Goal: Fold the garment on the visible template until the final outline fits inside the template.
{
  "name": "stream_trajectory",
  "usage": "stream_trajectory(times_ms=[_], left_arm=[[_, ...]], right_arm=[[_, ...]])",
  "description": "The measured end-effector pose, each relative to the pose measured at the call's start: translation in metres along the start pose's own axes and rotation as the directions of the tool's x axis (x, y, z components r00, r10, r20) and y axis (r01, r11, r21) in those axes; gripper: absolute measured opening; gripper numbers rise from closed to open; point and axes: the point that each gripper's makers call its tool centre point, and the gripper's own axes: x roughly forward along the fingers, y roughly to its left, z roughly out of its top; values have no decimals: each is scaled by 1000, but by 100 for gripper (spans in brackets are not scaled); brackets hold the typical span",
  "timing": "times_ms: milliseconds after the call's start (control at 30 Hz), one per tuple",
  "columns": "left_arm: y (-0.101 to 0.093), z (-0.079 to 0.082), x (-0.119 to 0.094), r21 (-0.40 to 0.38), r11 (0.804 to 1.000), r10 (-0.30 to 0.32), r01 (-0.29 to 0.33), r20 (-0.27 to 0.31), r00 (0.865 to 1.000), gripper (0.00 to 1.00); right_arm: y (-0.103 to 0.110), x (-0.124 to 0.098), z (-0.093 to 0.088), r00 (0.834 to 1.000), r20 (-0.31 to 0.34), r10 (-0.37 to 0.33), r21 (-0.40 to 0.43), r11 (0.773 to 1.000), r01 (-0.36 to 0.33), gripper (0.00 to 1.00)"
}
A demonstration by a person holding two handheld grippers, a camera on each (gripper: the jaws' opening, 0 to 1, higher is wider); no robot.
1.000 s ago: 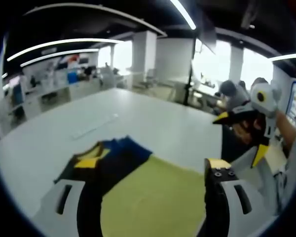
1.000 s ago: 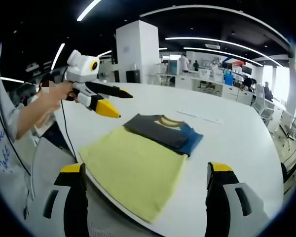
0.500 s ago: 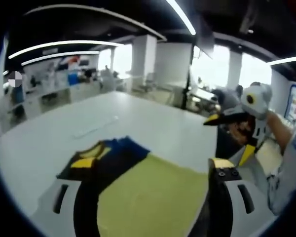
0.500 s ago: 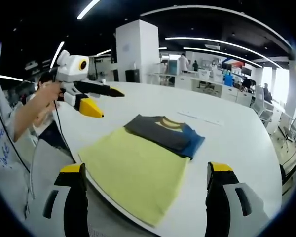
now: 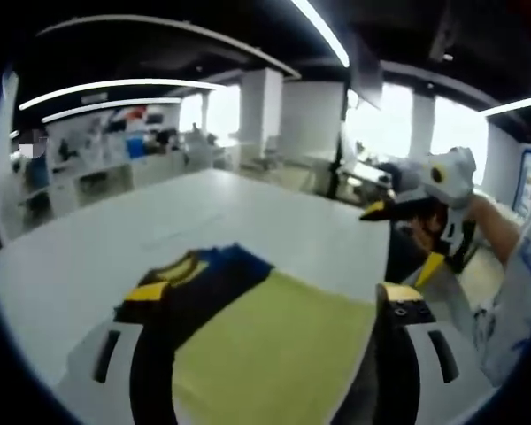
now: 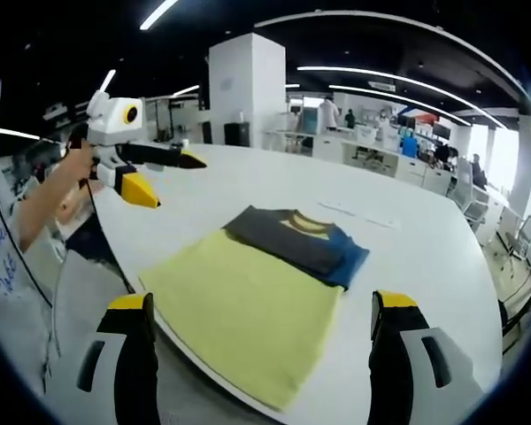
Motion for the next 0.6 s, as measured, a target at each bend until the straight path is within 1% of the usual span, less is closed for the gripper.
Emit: stream_trajectory(times_ms=[167,233,300,367,400,600], left_arm=[[6,-6,-13,-7,1000,25,-25,2,1000,93],[6,-6,-17,-17,1000,25,-24,12,1000,94],[7,-8,-21,-20,999,31,-30,12,999,94],[7,-9,-23,-20,999,32,-32,17,999,97],[9,-9,-25,-26,999,43,-43,19,999,100],[7,-11,-32,-26,999,40,-39,16,999,100]], right_arm=[[1,3,5,1000,4,1,-11,1000,-1,100],[4,4,8,1000,17,12,-7,1000,-12,100],[7,7,8,1000,13,19,-11,1000,-18,100],[8,9,8,1000,10,21,-18,1000,-20,100],[9,9,9,1000,14,25,-16,1000,-25,100],[11,11,8,1000,10,30,-20,999,-30,100]])
